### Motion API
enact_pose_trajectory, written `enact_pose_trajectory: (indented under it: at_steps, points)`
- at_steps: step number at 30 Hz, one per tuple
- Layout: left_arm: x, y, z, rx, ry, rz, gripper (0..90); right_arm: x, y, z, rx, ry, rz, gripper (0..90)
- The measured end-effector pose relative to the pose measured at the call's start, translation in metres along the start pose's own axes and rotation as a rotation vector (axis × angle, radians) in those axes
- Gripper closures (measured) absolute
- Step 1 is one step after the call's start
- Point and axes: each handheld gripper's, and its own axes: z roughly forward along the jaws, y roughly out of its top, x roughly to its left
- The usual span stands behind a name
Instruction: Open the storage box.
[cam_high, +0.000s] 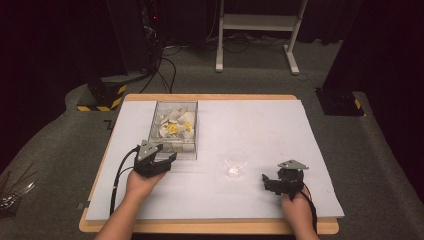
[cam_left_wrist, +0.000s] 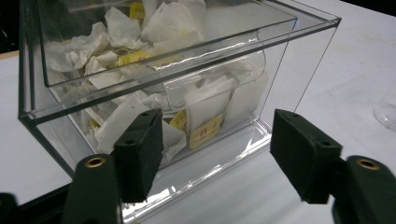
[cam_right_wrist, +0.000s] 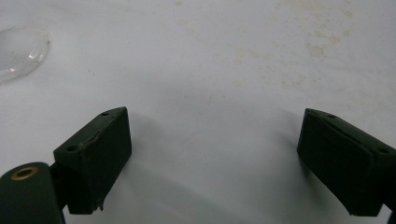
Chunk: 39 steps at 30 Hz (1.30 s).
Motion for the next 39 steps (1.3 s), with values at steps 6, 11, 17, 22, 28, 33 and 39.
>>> enact_pose_trajectory:
  at_steps: [6, 11, 17, 22, 28, 33, 39]
  points:
    - [-0.002, 0.002, 0.003, -0.018, 0.031, 0.006, 41.2, 0.0, 0.0, 0.0, -0.001, 0.0, -0.001, 10.0]
    - [-0.002, 0.002, 0.002, -0.042, 0.062, 0.017, 53.3, 0.0, 0.0, 0.0, -0.001, 0.0, -0.001, 10.0]
    - [0.004, 0.002, 0.002, -0.069, 0.052, 0.0, 61.4, 0.0, 0.0, 0.0, 0.0, 0.0, -0.001, 10.1]
    - [0.013, 0.0, 0.001, -0.093, -0.003, -0.043, 65.2, 0.0, 0.0, 0.0, -0.001, 0.0, -0.002, 10.4]
    - [0.018, -0.003, 0.001, -0.109, -0.041, -0.054, 68.0, 0.001, 0.0, -0.001, -0.001, 0.001, -0.001, 10.7]
    - [0.02, -0.005, 0.0, -0.117, -0.07, -0.059, 67.4, 0.001, -0.001, -0.001, -0.006, 0.0, -0.006, 11.6]
    - [0.019, -0.006, -0.001, -0.123, -0.076, -0.058, 64.7, 0.001, -0.001, -0.001, -0.01, 0.002, -0.013, 12.6]
